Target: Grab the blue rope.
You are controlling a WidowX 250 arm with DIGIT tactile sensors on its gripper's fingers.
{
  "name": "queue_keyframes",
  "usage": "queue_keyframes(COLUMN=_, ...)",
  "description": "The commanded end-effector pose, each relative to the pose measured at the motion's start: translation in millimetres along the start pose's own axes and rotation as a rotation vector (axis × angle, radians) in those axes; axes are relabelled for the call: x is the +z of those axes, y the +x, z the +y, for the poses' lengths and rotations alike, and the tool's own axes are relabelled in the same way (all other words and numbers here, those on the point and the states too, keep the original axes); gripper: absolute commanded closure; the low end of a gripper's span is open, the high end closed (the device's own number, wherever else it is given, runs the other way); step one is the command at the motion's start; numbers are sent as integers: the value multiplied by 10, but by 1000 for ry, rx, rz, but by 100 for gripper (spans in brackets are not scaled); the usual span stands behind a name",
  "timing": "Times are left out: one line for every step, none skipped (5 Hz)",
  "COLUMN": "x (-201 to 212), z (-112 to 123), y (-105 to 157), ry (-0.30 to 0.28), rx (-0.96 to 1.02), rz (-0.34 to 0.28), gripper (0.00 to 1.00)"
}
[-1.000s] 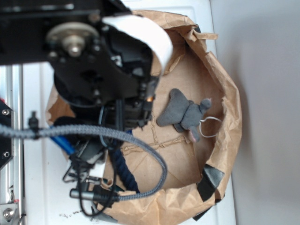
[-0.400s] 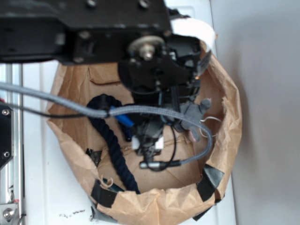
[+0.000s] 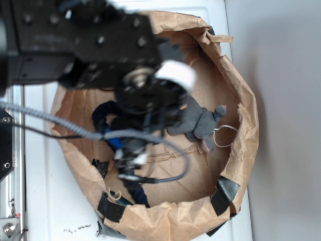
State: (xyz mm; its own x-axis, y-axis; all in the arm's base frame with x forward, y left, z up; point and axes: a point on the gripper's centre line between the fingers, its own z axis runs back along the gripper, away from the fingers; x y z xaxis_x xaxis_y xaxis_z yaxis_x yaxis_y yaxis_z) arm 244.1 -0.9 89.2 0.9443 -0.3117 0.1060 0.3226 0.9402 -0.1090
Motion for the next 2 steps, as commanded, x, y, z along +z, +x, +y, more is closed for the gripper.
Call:
queue_keyframes(x=-2, z=-21, y=-239, ry=-57, rx=-152, rz=82, gripper=0)
queue_keyframes(x=-170, z=-80, y=-352, ry=-62, rx=-221, rz=147, gripper=0)
